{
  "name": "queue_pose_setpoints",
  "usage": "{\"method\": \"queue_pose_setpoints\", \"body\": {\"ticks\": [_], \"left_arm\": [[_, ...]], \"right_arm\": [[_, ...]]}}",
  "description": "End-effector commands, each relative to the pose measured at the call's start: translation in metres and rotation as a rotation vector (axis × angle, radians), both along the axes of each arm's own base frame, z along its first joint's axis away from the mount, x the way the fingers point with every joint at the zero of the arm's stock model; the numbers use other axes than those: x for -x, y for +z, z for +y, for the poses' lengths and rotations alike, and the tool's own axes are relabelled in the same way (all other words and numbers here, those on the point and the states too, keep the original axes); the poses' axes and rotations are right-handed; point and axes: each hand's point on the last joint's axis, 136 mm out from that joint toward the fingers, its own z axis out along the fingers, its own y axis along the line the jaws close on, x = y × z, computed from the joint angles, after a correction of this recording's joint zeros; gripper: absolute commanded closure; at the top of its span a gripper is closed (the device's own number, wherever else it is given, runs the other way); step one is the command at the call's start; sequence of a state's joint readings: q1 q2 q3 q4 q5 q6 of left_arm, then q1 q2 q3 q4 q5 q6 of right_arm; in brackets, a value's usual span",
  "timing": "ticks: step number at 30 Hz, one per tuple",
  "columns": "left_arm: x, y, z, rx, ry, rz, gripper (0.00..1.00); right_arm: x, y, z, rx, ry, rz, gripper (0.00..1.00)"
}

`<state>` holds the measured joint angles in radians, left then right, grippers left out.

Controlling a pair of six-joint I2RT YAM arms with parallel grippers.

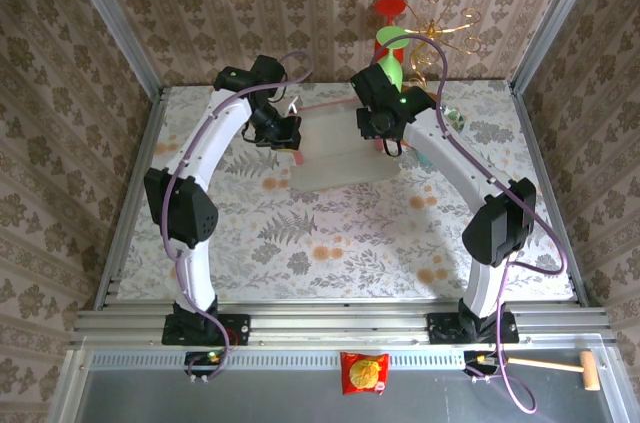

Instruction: Fold the paper box

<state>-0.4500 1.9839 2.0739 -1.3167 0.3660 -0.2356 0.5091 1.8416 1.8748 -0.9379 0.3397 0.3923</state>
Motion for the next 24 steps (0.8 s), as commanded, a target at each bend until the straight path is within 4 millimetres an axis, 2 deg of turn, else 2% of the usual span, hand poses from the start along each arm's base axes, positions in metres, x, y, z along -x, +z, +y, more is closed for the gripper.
{"method": "queue_pose_setpoints", "body": {"ticks": [1, 7, 12, 24], "left_arm": [[0.0, 0.012, -0.003, 0.036, -0.003, -0.003, 1.0], [-0.001, 0.012, -0.003, 0.035, 0.002, -0.004, 1.0], [-0.002, 0.011, -0.002, 0.022, 0.009, -0.004, 1.0], [-0.008, 0.0, 0.019, -0.109, 0.109, -0.005, 1.0]], "right_arm": [[-0.007, 0.001, -0.002, -0.009, -0.005, -0.01, 0.81], [-0.006, 0.003, -0.002, -0.01, -0.001, -0.01, 0.92], [-0.005, 0.004, -0.011, 0.081, -0.027, -0.01, 1.0], [0.002, 0.019, -0.046, 0.386, -0.217, -0.019, 1.0]]}}
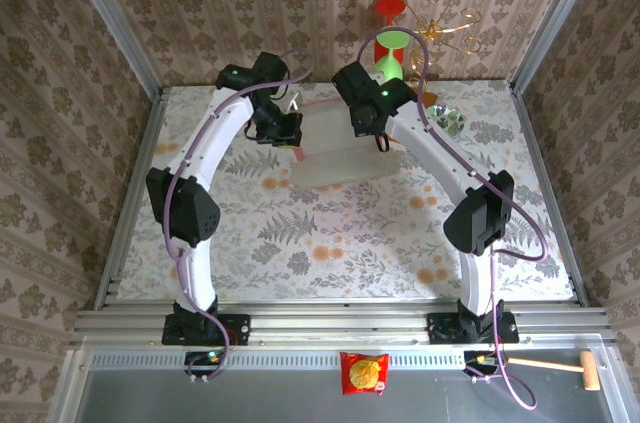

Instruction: Fold the paper box

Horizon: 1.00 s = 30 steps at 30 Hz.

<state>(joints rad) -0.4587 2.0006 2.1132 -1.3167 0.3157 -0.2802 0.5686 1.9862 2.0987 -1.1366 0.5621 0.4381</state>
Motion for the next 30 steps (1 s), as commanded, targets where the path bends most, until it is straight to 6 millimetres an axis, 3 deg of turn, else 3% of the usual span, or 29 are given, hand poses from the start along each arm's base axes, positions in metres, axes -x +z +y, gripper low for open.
{"method": "queue_pose_setpoints", "body": {"ticks": [1, 3, 7, 15, 23, 30], "left_arm": [[0.0, -0.003, 0.019, -0.083, 0.071, 0.02, 1.0], [0.007, -0.003, 0.008, -0.083, 0.047, 0.018, 1.0], [0.006, -0.003, 0.006, -0.079, 0.052, 0.017, 1.0], [0.006, -0.001, 0.003, -0.063, 0.053, 0.022, 1.0], [0.0, -0.006, 0.009, -0.069, 0.09, 0.005, 1.0], [-0.013, -0.001, 0.009, -0.061, 0.116, -0.087, 0.9]], "right_arm": [[0.008, 0.014, -0.042, 0.21, -0.132, -0.028, 1.0], [0.008, 0.017, -0.04, 0.225, -0.128, -0.041, 1.0], [0.007, 0.022, -0.033, 0.251, -0.102, -0.057, 1.0], [0.005, 0.018, -0.002, 0.053, 0.003, -0.024, 1.0], [0.011, 0.025, -0.005, 0.05, -0.024, -0.004, 1.0], [0.021, 0.018, 0.005, 0.008, -0.004, 0.038, 1.0]]}}
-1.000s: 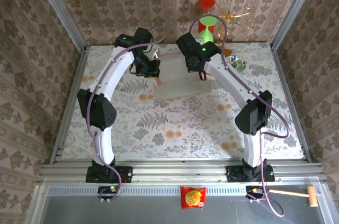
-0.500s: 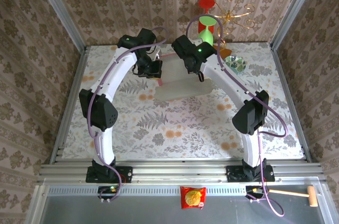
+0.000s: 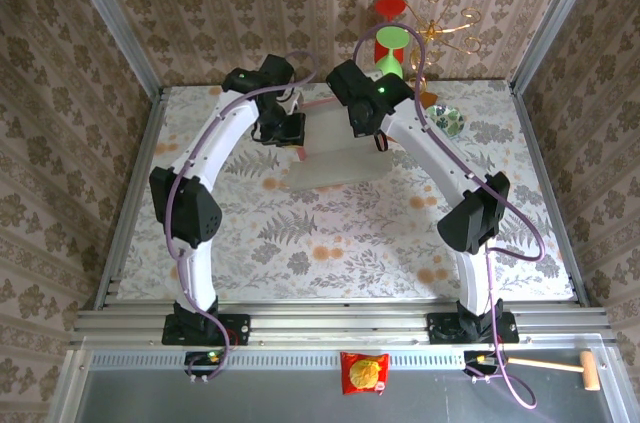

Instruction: Fold the paper box

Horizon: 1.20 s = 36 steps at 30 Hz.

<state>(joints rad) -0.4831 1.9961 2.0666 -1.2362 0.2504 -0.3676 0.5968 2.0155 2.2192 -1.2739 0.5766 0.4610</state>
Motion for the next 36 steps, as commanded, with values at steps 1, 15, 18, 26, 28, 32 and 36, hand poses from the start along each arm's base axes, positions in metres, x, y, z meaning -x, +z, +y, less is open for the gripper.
{"method": "queue_pose_setpoints", "body": {"ticks": [1, 15, 18, 26, 28, 32, 36], "left_arm": [[-0.004, 0.009, 0.013, -0.026, 0.042, -0.068, 0.89], [-0.017, 0.021, 0.015, 0.12, 0.044, -0.21, 0.64], [-0.019, 0.03, 0.018, 0.146, 0.042, -0.251, 0.64], [-0.02, 0.032, 0.025, 0.151, 0.038, -0.288, 0.66], [-0.019, 0.027, 0.022, 0.153, 0.028, -0.277, 0.66], [-0.021, 0.025, 0.02, 0.152, 0.029, -0.282, 0.66], [-0.026, 0.023, 0.021, 0.131, 0.035, -0.289, 0.74]], "right_arm": [[0.008, 0.002, 0.003, -0.024, -0.004, 0.018, 1.0], [0.015, -0.012, 0.014, -0.164, 0.018, 0.106, 1.0], [0.015, -0.015, 0.013, -0.17, 0.015, 0.122, 1.0], [0.013, -0.021, 0.013, -0.198, 0.003, 0.146, 1.0], [0.013, -0.019, 0.014, -0.207, 0.004, 0.144, 1.0], [0.012, -0.021, 0.016, -0.212, 0.005, 0.154, 1.0], [0.012, -0.019, 0.016, -0.221, 0.004, 0.148, 1.0]]}}
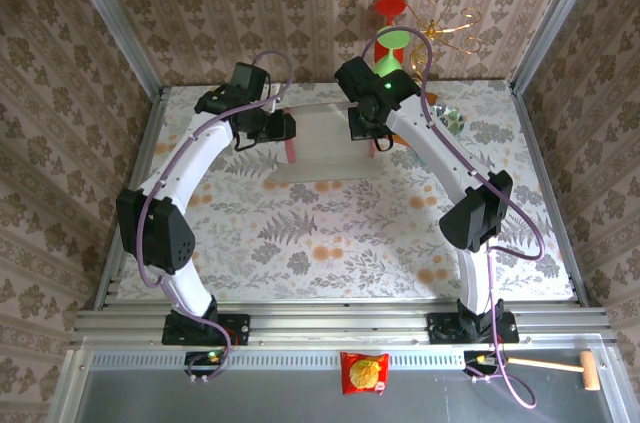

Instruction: Fold the paper box

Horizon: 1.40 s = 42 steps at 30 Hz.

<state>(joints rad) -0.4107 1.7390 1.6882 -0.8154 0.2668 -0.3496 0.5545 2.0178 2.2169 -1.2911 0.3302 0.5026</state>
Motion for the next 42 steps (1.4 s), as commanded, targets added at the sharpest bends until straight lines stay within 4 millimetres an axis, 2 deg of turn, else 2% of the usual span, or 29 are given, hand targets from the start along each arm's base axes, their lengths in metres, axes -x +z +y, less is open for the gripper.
{"method": "queue_pose_setpoints", "body": {"ticks": [1, 3, 9, 12, 13, 16, 27, 32, 42], "left_arm": [[-0.005, -0.001, -0.002, -0.011, -0.011, -0.021, 0.78], [-0.006, -0.002, -0.003, -0.019, -0.01, -0.022, 0.82], [-0.004, -0.015, -0.006, -0.09, -0.023, -0.014, 0.84], [-0.008, -0.017, 0.004, -0.146, 0.012, -0.03, 0.91], [-0.002, -0.017, -0.004, -0.171, -0.008, -0.039, 0.93], [-0.004, -0.017, 0.009, -0.261, 0.038, -0.068, 1.0], [-0.002, -0.003, 0.044, -0.51, 0.244, -0.2, 1.0], [0.002, 0.003, 0.046, -0.551, 0.281, -0.251, 1.0], [0.009, 0.003, 0.052, -0.655, 0.243, -0.274, 1.0]], "right_arm": [[0.002, 0.002, -0.001, -0.019, -0.018, 0.017, 1.0], [0.001, 0.003, -0.001, -0.022, -0.022, 0.014, 1.0], [0.001, 0.005, -0.002, -0.031, -0.034, 0.007, 1.0], [0.001, 0.006, -0.003, -0.033, -0.042, -0.001, 1.0], [0.001, 0.007, -0.004, -0.034, -0.046, -0.005, 1.0], [0.001, 0.011, -0.004, -0.042, -0.058, -0.023, 1.0], [0.007, 0.005, -0.002, -0.053, -0.089, -0.032, 1.0], [0.009, 0.001, 0.001, -0.076, -0.098, -0.026, 1.0], [0.013, 0.002, 0.004, -0.108, -0.104, -0.014, 1.0]]}}
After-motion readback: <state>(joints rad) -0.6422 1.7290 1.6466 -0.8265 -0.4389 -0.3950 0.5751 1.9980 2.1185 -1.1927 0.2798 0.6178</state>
